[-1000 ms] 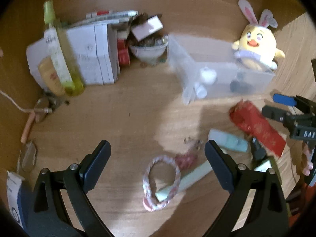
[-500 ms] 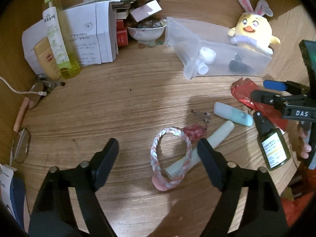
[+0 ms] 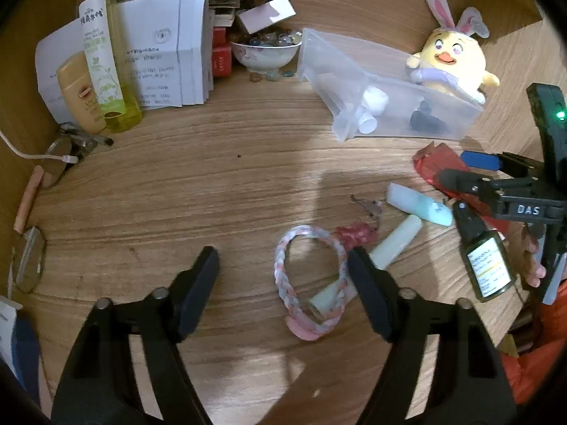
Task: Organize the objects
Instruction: 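Move both tools back toward the remaining items on the desk, then grasp the braided rope bracelet with the left tool while the right tool grasps the red packet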
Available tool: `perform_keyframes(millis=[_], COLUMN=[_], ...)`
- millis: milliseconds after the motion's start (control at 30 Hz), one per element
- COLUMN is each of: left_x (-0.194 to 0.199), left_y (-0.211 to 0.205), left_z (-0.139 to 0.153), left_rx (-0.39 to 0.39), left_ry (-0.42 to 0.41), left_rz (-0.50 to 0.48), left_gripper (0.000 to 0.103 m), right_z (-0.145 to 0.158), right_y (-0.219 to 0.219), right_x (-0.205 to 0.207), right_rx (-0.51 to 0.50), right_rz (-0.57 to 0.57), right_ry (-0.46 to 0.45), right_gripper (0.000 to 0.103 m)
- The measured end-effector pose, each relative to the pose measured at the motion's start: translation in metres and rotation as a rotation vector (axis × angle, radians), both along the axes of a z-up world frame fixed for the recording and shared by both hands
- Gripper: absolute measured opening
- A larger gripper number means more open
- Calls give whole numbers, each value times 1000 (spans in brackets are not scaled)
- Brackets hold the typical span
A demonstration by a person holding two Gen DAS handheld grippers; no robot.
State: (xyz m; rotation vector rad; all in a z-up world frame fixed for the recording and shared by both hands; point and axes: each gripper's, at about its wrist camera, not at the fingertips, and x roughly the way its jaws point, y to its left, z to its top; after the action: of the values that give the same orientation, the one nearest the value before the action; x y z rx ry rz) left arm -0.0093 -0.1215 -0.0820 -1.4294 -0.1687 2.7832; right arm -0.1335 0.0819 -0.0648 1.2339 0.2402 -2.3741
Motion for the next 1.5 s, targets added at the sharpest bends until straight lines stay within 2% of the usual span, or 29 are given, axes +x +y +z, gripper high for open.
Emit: perform_keyframes(millis=[33,133,233,300,367,433,500,567,700,1100,1500], left_x=[-2,-4,-4,-2,0,2,3,3,5,-2,-25], left_y=[-1,-8,-13,-15,-16,-17,-19,-20,-19,9,45], left_z=[-1,-4,-4,-4,-4,-3,-4,-4,5,54,86], left_rx=[-12,-20,-5,-10,-1,33,37,37,23,27,27], left_ry=[-10,-20,-17,-10,-3,-1,3,5,41,202,283], left_rz=[2,16,28,35,33,18,25,38,55,9,-56], left_gripper=[65,63,58,48,29,16,11,6,6,6,6], right_z=[0,-2,-2,-2,-3,-5,-7,-8,-7,17,53], right_y=[0,0,4,7,8,9,10,10,8,21,56], right_x=[0,0,-1,-2,-4,-5,-7,-7,-4,8,13], right_rx=[0,-5,-19,-23,-27,-32,-35,-40,-29,-48,-118], right_rz=[0,-6,-16,-24,-26,-30,-27,-25,-24,-35,-106], right_ry=[-1,-8,-11,-11,-14,-18,-29,-27,1,86,181], right_gripper=[82,82,81,77,71,61,54,53,53,53,53])
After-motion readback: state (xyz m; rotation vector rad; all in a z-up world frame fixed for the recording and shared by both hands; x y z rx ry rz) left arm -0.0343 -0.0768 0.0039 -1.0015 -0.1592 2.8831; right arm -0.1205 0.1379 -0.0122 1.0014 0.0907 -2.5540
